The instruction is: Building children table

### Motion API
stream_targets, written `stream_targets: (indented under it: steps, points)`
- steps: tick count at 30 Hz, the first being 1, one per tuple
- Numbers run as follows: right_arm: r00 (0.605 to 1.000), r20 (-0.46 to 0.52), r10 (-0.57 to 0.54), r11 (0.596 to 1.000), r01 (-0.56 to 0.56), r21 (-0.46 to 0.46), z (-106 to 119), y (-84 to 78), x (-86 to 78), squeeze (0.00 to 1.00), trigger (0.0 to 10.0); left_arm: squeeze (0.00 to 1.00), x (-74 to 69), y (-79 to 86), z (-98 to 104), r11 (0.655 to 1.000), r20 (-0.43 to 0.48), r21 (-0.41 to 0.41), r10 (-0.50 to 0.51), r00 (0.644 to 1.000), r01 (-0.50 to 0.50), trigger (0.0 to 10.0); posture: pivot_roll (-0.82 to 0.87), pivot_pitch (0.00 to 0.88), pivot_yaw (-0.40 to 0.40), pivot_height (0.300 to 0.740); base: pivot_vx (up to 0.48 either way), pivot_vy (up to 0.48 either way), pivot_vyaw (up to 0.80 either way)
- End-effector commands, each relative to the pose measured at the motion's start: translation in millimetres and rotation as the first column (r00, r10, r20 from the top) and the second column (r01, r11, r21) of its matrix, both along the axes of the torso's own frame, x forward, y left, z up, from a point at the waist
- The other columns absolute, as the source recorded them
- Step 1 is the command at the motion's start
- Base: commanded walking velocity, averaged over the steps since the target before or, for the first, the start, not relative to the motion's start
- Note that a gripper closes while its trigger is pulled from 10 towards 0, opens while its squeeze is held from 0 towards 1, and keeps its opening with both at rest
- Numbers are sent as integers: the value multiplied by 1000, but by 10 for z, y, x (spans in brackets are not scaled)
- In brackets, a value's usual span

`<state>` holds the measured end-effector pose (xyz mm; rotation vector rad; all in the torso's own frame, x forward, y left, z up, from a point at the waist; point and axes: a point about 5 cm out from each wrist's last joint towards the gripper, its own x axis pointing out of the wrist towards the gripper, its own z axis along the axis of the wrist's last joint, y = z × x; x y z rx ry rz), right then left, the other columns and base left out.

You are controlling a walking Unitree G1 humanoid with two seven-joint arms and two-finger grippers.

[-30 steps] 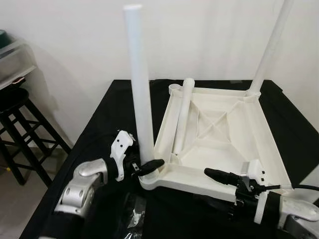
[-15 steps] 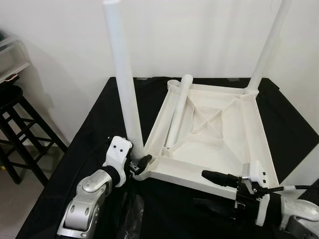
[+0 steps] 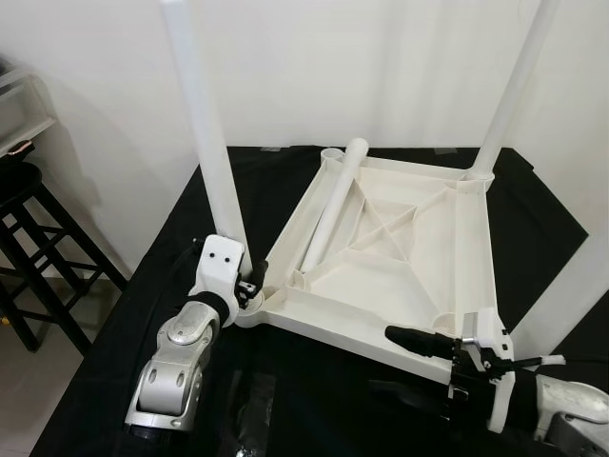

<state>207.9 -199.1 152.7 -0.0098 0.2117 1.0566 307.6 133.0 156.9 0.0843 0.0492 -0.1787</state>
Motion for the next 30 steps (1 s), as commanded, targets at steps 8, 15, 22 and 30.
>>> stream_targets:
  steps: [8,15,22,30]
  points:
    - [1000,-6,6,1000,-6,5,-10,5,-29,0,10000,0,3,80,-57,998,-36,-45,32,999,-34,0,-60,29,17,740,0,0,0]
    - [1000,-8,6,1000,-6,8,-8,12,-36,0,10000,0,-39,-21,29,973,48,-100,-206,977,210,0,-63,33,17,740,0,0,0]
    - [1000,-11,13,1000,-13,14,3,15,-31,0,10000,0,-576,-30,-89,493,-25,-119,-869,494,862,0,-57,38,8,740,0,0,0]
    - [1000,-6,6,1000,-5,14,15,4,-26,0,10000,0,-527,-191,-110,343,-59,-75,-939,339,936,0,-71,43,12,740,0,0,0]
